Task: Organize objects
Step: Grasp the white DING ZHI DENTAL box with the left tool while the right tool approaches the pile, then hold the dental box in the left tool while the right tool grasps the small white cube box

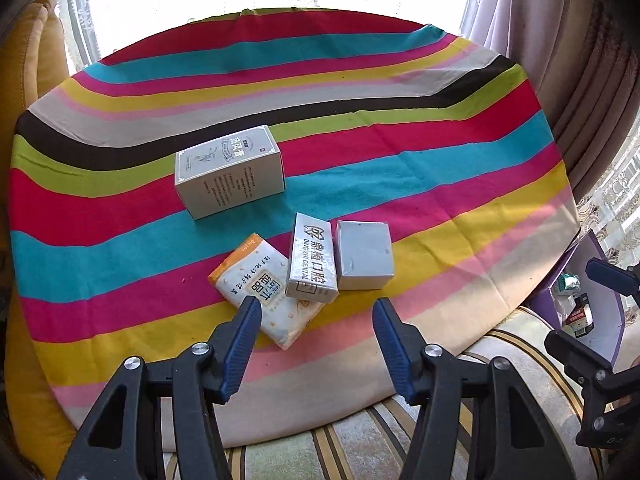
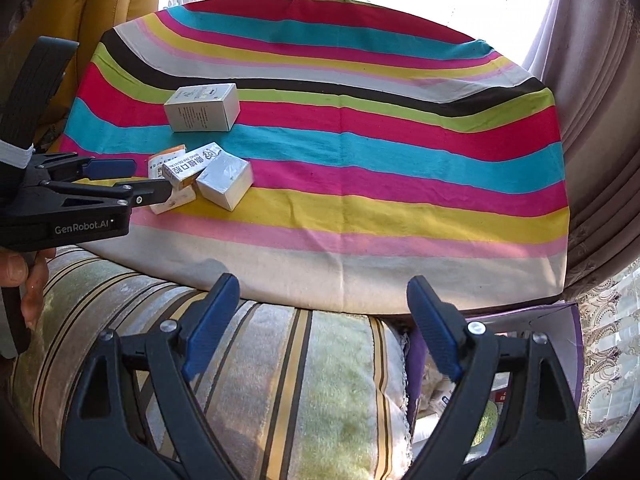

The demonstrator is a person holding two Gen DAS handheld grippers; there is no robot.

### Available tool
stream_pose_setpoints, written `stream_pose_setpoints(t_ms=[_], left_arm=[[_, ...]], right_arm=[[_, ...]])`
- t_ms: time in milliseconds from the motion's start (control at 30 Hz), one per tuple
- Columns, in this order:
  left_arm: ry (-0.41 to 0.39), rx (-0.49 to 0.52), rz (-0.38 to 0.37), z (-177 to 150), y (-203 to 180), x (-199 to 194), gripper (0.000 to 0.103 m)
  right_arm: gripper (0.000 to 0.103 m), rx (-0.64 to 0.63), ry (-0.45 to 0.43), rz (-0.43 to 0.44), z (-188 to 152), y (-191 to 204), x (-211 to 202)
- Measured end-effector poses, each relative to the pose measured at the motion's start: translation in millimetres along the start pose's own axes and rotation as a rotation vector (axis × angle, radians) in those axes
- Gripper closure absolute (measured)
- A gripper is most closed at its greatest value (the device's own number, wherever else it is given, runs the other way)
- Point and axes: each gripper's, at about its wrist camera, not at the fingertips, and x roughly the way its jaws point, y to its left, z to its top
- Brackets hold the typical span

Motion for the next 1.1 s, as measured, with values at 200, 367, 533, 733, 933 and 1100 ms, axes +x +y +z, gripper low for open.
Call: stream_pose_setpoints(t_ms=[200,367,533,733,933,1100], left_arm=[[0.034,0.07,0.08,8,-7,23,0.053],[0.064,0.095,0.077,10,-9,37,0.068],[0.047,0.084,0.042,12,-5,38,0.069],[0.004,0.016,-0.002,13,7,29,0.07],[-0.05,-0.047,-0.019,13,24,19,0.07],[-0.101,-0.086,-0.02,11,37,11,0.07]], right_arm=[[0.015,0.002,0.015,0.031,7,2,12],[0.015,0.02,0.03,0.051,12,0,22],[0.015,0.044,0.041,0.066,19,1,32],[0.015,0.081,0.055,0.098,32,11,44],[0.015,0.121,0.096,0.126,44,24,61],[0.015,0.16,0.118,0.131,55,35,71]])
